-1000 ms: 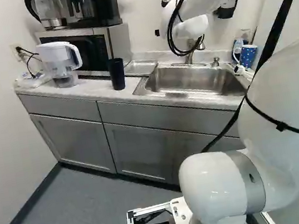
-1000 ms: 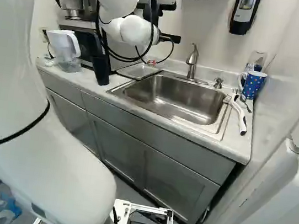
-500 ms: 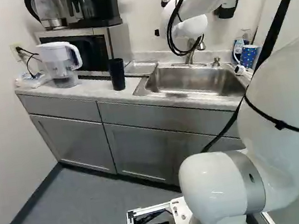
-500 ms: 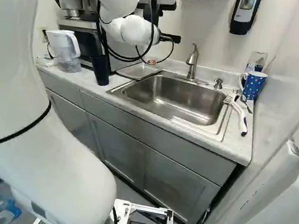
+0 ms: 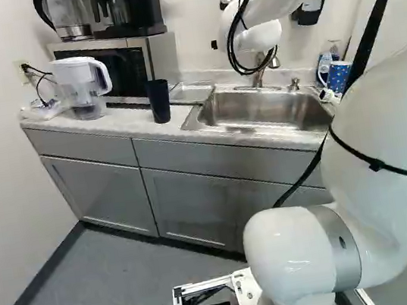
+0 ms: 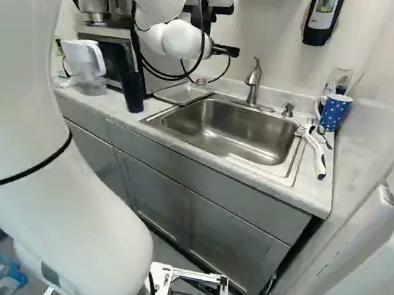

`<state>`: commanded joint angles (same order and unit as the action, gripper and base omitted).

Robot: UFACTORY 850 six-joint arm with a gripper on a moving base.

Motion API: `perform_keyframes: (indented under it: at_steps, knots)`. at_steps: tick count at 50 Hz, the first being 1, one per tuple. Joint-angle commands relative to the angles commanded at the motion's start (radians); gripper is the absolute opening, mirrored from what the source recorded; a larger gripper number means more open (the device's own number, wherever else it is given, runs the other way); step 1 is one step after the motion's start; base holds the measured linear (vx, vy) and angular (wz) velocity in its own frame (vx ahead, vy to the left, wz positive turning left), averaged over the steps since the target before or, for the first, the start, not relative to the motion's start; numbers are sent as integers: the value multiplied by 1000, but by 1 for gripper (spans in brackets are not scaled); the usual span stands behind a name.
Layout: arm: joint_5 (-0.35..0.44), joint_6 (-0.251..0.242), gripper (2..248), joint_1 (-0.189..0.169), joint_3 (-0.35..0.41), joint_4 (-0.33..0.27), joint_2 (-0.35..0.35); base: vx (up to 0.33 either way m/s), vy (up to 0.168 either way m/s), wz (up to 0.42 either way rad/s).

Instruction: Rinse the cup and place it in the tray

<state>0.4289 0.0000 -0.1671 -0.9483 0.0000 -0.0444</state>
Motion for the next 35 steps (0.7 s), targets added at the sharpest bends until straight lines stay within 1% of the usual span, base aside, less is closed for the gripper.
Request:
perform_keyframes:
  at_steps: [18, 35]
  knots:
    - [-57, 0, 247, -13, -46, 0, 46, 0, 0, 0]
    - [-95, 0, 247, -26, -100, 0, 100, 0, 0, 0]
